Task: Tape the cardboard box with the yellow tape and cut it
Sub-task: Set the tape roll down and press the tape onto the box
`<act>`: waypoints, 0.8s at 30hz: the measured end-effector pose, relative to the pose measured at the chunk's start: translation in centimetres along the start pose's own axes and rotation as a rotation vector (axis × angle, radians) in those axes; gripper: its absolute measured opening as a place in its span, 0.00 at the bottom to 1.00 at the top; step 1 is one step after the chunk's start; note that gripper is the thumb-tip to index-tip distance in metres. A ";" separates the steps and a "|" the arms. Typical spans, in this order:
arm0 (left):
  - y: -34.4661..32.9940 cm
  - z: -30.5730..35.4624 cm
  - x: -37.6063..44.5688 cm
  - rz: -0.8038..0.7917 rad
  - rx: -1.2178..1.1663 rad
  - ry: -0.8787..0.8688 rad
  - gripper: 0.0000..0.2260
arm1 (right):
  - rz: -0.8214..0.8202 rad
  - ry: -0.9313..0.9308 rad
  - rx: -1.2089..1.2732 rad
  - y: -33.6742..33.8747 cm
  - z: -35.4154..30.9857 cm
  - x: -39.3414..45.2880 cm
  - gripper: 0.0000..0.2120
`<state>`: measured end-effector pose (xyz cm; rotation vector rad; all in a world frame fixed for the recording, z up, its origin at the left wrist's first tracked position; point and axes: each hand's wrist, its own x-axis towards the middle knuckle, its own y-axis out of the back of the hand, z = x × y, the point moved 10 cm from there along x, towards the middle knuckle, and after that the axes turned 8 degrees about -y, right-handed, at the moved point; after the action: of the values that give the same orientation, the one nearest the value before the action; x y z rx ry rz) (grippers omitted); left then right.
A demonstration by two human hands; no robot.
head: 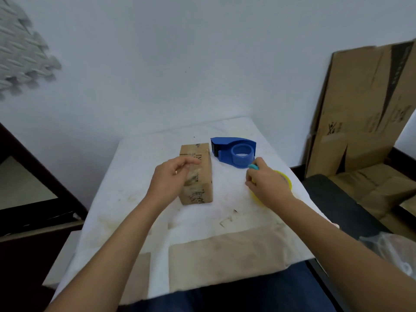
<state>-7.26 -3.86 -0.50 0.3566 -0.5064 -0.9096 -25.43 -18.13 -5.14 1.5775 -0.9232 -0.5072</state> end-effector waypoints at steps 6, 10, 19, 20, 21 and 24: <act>-0.9 -3.2 0.8 -0.253 0.127 -0.039 0.13 | 0.046 -0.089 0.092 -0.2 0.8 -0.5 0.16; -1.9 -3.5 0.4 -0.300 0.168 -0.039 0.15 | 0.171 -0.057 0.188 0.8 -0.1 -1.8 0.19; -3.4 -3.2 -0.7 -0.273 0.433 -0.001 0.18 | 0.089 -0.130 0.723 -0.7 -3.0 -1.0 0.11; -3.0 -2.8 -0.6 -0.244 0.477 -0.024 0.18 | 0.057 -0.194 0.789 -1.5 -2.7 -1.0 0.11; -2.6 -2.2 -0.4 -0.204 0.511 -0.070 0.18 | 0.021 -0.264 0.870 -2.4 -2.4 -1.2 0.11; -3.0 -0.2 -0.3 -0.195 0.481 -0.283 0.18 | -0.120 -0.433 1.178 -5.2 -2.0 -2.3 0.09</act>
<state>-9.22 -5.31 -2.25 0.7285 -0.9688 -1.0294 -23.81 -14.98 -10.08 2.6438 -1.6253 -0.3978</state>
